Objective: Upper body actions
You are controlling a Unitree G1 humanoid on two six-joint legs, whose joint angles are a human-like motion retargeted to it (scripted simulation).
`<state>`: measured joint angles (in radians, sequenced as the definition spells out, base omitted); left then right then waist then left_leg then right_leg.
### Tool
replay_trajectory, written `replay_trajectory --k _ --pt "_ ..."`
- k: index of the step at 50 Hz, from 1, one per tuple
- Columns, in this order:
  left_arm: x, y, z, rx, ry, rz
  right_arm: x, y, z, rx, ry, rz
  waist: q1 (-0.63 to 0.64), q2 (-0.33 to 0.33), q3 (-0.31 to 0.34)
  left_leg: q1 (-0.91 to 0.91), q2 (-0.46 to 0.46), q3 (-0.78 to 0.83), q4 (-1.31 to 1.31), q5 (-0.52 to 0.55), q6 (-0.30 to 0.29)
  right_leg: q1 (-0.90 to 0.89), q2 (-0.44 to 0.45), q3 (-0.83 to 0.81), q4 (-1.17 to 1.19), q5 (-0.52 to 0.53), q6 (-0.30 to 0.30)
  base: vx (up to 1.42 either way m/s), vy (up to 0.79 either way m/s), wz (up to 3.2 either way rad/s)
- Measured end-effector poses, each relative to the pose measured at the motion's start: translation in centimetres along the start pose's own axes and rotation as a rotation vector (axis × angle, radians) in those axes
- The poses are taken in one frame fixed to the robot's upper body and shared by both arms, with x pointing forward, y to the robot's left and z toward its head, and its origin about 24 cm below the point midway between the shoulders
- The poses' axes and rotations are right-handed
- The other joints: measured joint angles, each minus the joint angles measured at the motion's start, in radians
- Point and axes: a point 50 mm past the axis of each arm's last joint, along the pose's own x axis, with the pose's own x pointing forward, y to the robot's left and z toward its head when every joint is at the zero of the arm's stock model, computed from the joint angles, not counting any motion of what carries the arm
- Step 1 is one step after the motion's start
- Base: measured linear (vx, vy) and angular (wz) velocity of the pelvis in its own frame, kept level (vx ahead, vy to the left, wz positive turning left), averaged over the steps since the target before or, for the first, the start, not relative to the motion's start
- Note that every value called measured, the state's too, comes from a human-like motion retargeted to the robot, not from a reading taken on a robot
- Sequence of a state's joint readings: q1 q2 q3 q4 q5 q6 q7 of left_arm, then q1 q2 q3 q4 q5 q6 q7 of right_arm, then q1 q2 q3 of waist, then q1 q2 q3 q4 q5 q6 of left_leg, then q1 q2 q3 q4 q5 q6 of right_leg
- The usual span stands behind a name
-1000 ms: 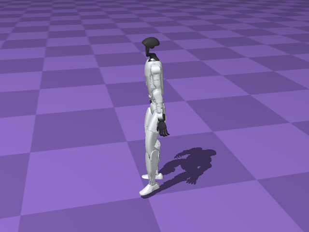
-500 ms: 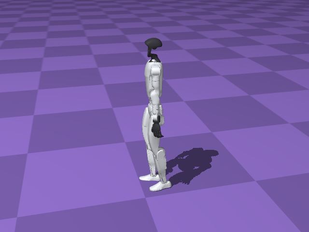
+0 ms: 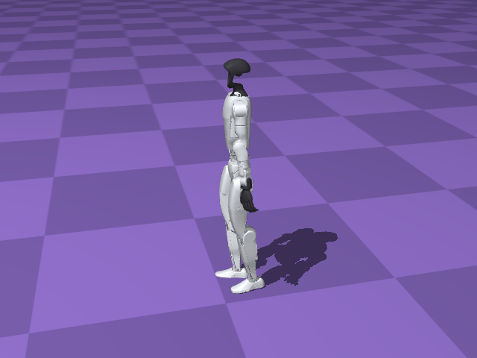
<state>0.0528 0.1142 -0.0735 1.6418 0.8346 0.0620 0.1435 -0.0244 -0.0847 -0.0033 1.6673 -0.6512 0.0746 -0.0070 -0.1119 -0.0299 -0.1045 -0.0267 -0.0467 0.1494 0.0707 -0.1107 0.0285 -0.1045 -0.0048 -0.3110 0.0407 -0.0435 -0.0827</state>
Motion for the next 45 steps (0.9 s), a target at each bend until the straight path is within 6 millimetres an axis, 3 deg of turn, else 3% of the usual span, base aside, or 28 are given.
replay_trajectory --k 6,13,25,32,35,38,45 --pt "-0.1 -0.7 -1.2 -0.016 0.051 -0.07 0.0 -0.1 0.0 -0.008 0.003 0.0 0.003 -0.001 0.006 0.0 -0.003 -0.003 0.005 0.005 0.003 -0.002 -0.006 -0.006 0.015 0.005 0.009 0.01 0.02 0.02" --pt "0.0 -0.1 -0.5 -0.028 0.021 -0.066 0.0 -0.3 0.0 -0.006 0.003 -0.003 0.009 -0.003 0.018 -0.004 -0.013 -0.011 0.005 0.014 0.014 -0.009 -0.018 -0.017 0.032 0.015 0.022 -0.03 0.06 0.08" --pt "0.0 3.4 2.8 -0.008 -0.113 0.036 -0.3 -2.1 2.6 -0.051 -0.088 -0.07 0.006 -0.008 0.063 -0.044 -0.024 0.009 -0.016 0.029 0.052 -0.092 -0.052 0.005 0.111 0.058 0.067 -0.15 0.08 -0.06" --pt "-0.1 5.8 3.0 0.044 -0.118 0.084 -0.6 -3.1 4.0 -0.081 -0.159 -0.133 -0.025 -0.01 0.093 -0.083 -0.022 0.003 -0.019 0.025 0.057 -0.136 -0.05 0.06 0.137 0.066 0.114 -0.2 0.05 0.0" --pt "-0.1 6.5 2.5 0.069 -0.095 0.098 -0.5 -3.0 3.7 -0.082 -0.163 -0.136 -0.05 -0.013 0.098 -0.095 -0.021 -0.016 -0.002 0.0 0.042 -0.132 -0.03 0.127 0.137 0.024 0.131 -0.16 0.01 0.3" --pt "0.0 6.6 2.0 0.071 -0.07 0.094 -0.4 -2.7 2.8 -0.071 -0.137 -0.132 -0.055 -0.01 0.096 -0.107 -0.014 -0.035 0.014 -0.013 0.034 -0.113 -0.023 0.13 0.144 -0.005 0.106 -0.09 -0.01 -0.04" --pt "0.2 5.0 0.8 -0.034 -0.045 0.046 -0.2 -1.8 0.8 0.055 -0.074 -0.09 0.086 -0.035 0.083 -0.091 0.007 0.081 0.009 -0.034 0.029 -0.063 -0.041 0.17 0.169 -0.015 0.077 -0.05 -0.02 -0.93"
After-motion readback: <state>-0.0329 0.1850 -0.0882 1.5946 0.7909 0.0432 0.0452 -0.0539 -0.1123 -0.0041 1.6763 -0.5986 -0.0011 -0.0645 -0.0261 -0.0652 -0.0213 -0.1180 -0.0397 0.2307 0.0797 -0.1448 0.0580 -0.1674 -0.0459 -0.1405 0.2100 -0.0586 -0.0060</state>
